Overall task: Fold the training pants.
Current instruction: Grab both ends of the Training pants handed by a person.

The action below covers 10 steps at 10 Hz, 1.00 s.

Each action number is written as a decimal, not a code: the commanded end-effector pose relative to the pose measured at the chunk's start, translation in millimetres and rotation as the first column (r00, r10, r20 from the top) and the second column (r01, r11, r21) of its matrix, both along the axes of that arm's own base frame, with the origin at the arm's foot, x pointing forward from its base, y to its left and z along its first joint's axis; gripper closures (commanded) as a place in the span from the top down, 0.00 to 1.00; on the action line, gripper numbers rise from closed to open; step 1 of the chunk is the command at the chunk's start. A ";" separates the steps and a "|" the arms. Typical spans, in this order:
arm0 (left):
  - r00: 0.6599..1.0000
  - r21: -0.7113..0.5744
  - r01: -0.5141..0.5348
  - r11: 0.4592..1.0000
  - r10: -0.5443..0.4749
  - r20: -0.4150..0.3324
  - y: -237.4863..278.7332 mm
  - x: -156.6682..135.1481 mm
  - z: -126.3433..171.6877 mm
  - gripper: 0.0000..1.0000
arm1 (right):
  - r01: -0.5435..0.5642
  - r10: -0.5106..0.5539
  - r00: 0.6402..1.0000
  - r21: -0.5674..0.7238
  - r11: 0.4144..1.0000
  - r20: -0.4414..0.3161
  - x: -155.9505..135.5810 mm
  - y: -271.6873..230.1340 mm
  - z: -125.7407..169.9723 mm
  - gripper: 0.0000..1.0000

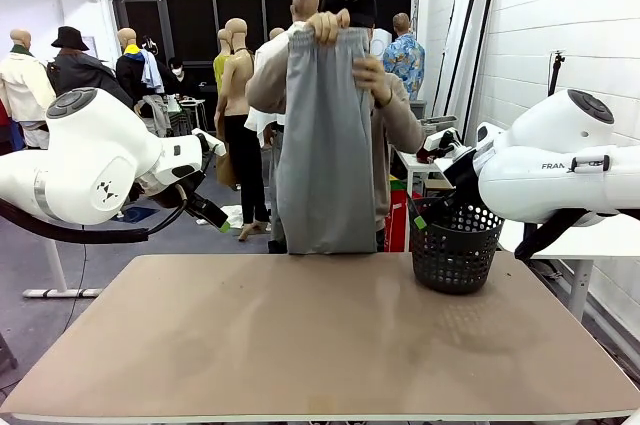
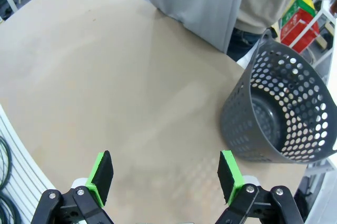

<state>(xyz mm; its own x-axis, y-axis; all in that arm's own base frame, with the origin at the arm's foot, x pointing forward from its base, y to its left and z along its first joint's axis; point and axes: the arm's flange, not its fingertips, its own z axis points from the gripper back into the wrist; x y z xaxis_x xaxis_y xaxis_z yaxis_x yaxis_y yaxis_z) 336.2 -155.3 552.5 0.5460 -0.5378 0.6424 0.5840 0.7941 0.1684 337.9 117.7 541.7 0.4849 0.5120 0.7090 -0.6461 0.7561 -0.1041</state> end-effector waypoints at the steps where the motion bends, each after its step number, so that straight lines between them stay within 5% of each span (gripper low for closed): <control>1: 1.000 -0.003 0.001 1.000 -0.001 -0.001 0.5 -0.5 0.6 1.00 | -0.002 0.002 1.000 0.002 1.000 -0.002 0.1 0.1 -0.2 1.00; 10: 1.000 -0.003 0.001 1.000 -0.001 -0.001 0.5 -0.5 0.6 1.00 | -0.002 0.002 1.000 0.002 1.000 -0.002 0.1 0.1 -0.2 1.00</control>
